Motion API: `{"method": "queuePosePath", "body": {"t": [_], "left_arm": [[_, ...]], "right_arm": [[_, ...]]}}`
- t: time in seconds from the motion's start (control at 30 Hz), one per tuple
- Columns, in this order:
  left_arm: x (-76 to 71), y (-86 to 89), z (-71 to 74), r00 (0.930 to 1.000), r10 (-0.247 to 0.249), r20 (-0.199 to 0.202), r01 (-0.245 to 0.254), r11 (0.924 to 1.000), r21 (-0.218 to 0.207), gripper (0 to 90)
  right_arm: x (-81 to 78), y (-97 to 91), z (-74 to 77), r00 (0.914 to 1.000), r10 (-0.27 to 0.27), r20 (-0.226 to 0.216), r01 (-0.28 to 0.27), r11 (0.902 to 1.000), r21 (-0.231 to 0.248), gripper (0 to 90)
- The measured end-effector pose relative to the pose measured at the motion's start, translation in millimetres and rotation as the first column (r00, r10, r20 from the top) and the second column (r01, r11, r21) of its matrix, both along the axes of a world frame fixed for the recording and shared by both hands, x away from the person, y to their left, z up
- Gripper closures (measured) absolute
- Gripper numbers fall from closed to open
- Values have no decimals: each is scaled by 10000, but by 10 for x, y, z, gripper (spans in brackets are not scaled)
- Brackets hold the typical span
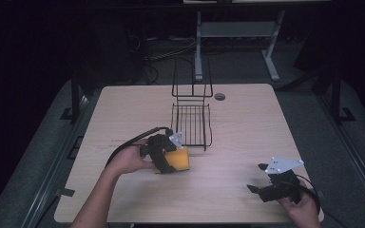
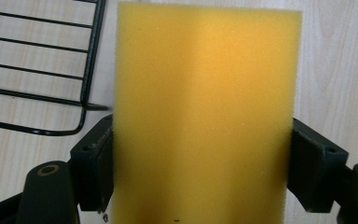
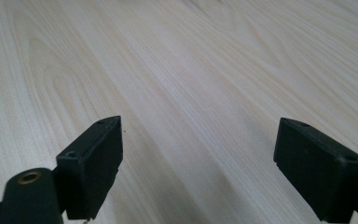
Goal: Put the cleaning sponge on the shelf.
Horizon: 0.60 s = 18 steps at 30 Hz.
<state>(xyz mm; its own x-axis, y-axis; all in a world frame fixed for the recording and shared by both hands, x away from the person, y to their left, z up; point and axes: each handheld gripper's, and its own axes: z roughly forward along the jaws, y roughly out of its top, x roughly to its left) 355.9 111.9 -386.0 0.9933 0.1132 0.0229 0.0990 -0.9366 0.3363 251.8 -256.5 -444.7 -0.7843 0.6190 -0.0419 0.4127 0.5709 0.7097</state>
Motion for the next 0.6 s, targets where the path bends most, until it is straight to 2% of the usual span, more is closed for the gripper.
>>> {"method": "queuePosePath", "body": {"t": [0.1, 0.33, 0.5, 0.6], "left_arm": [[41, -7, 38, 10000, 53, 27, -52, 9998, -184, 221], [135, -50, 96, 9999, 4, 105, -1, 9997, -249, 220], [190, -65, 87, 10000, 4, 80, -4, 10000, -85, 220], [217, -72, 106, 10000, -17, 20, 17, 9999, -146, 220]], "right_arm": [[-2, -11, -6, 10000, -20, -23, 20, 10000, -3, 152], [-10, -21, -6, 10000, -72, 1, 72, 10000, 26, 152], [3, -42, 4, 9998, -182, -40, 183, 9998, 112, 150], [5, -54, 6, 9997, -226, -30, 227, 9997, 129, 150]]}}
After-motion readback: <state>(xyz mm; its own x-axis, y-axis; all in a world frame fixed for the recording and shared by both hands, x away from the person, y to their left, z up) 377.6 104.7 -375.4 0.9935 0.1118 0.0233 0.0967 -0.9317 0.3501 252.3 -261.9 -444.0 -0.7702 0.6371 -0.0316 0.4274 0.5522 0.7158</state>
